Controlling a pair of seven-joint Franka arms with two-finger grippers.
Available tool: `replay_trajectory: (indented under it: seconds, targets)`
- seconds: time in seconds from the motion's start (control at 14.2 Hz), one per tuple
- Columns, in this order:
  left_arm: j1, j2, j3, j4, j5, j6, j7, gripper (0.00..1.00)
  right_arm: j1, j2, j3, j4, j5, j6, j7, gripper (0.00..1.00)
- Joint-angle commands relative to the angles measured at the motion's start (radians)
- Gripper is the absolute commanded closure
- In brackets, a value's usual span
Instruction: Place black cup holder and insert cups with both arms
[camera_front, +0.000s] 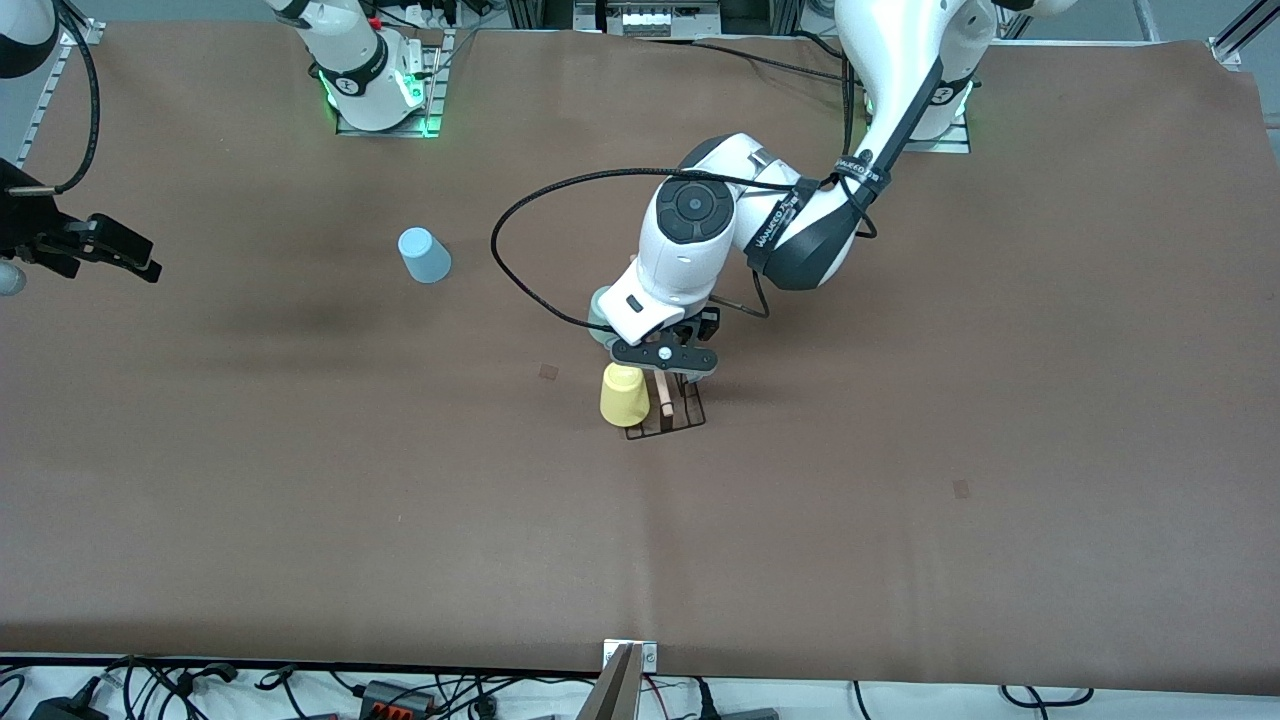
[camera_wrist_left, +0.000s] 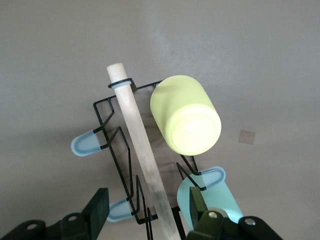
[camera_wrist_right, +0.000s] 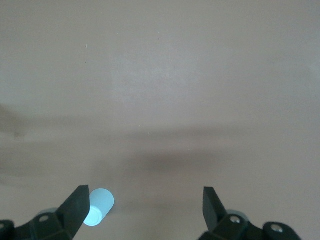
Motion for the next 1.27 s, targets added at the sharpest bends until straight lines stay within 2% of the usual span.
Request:
replay_trajectory:
  seconds: [0.0, 0.21, 0.49, 0.77, 0.98, 1.19]
  targets:
    - [-0.007, 0.007, 0.007, 0.032, 0.019, -0.030, -0.014, 0.27, -0.009, -0.005, 0.009, 0.009, -0.008, -0.002, -0.008, 0.00]
    - [0.019, -0.019, 0.008, 0.035, 0.021, -0.095, -0.003, 0.26, -0.004, -0.004, 0.010, 0.009, -0.003, -0.003, -0.008, 0.00]
    - [0.210, -0.163, 0.000, 0.037, 0.021, -0.294, 0.148, 0.00, -0.004, -0.005, 0.010, 0.011, -0.005, 0.000, -0.008, 0.00]
    - [0.437, -0.316, 0.004, 0.033, 0.019, -0.504, 0.384, 0.00, -0.006, -0.008, 0.010, 0.012, -0.005, -0.002, -0.008, 0.00]
    - [0.591, -0.384, 0.007, 0.033, 0.021, -0.566, 0.539, 0.00, -0.007, -0.007, 0.010, 0.020, -0.003, -0.008, -0.012, 0.00]
    - [0.663, -0.428, 0.007, 0.018, 0.024, -0.601, 0.671, 0.00, -0.006, -0.008, 0.010, 0.020, -0.003, -0.009, -0.014, 0.00]
